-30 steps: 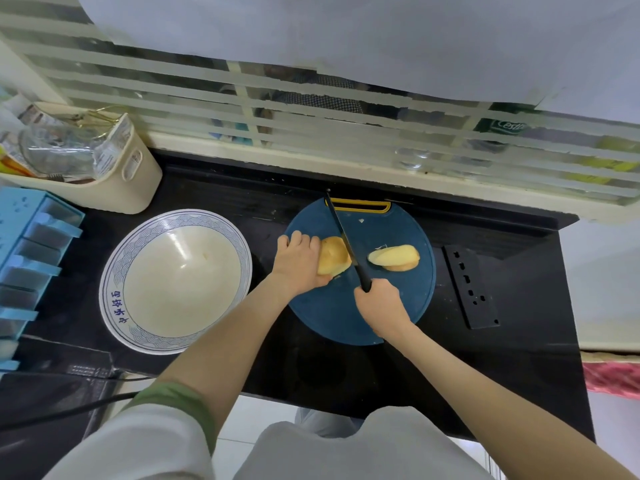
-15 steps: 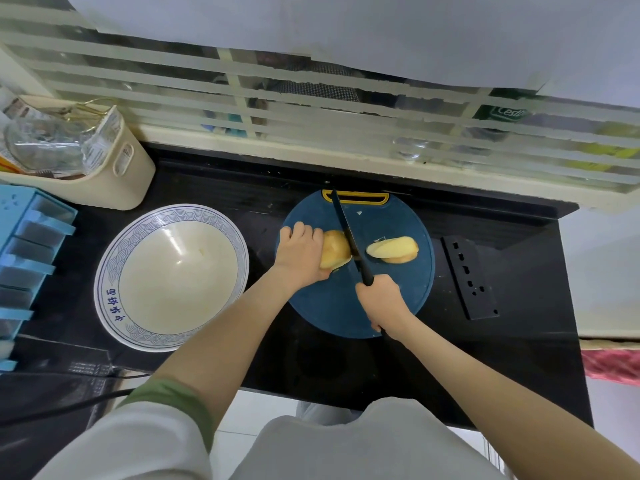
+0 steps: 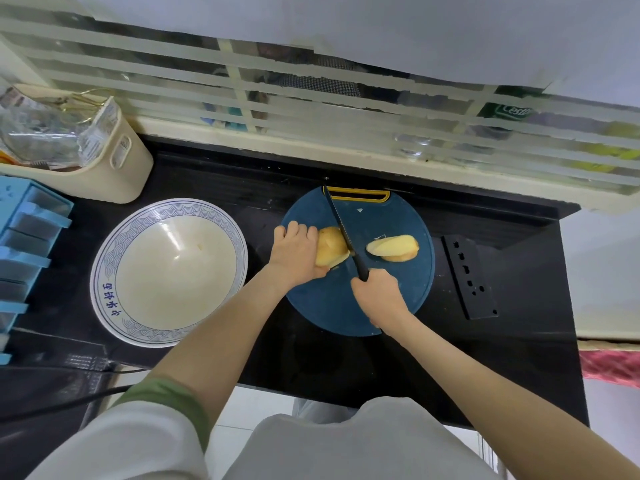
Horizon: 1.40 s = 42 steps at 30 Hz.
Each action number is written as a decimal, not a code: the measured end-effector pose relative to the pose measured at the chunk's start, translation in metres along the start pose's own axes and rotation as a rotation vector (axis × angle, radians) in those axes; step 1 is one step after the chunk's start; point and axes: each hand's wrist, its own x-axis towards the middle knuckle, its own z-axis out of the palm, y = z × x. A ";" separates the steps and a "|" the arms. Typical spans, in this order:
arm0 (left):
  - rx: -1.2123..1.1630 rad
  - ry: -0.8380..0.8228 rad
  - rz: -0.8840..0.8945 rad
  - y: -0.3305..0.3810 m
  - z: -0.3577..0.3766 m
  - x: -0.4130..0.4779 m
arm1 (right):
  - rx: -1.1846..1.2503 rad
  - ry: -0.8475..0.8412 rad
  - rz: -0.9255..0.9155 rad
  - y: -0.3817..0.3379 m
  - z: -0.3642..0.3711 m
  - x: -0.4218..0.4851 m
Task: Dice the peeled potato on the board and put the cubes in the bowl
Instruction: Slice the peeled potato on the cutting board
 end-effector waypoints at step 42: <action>-0.335 0.178 -0.087 0.009 -0.027 0.000 | -0.560 0.255 -0.092 0.031 -0.051 0.010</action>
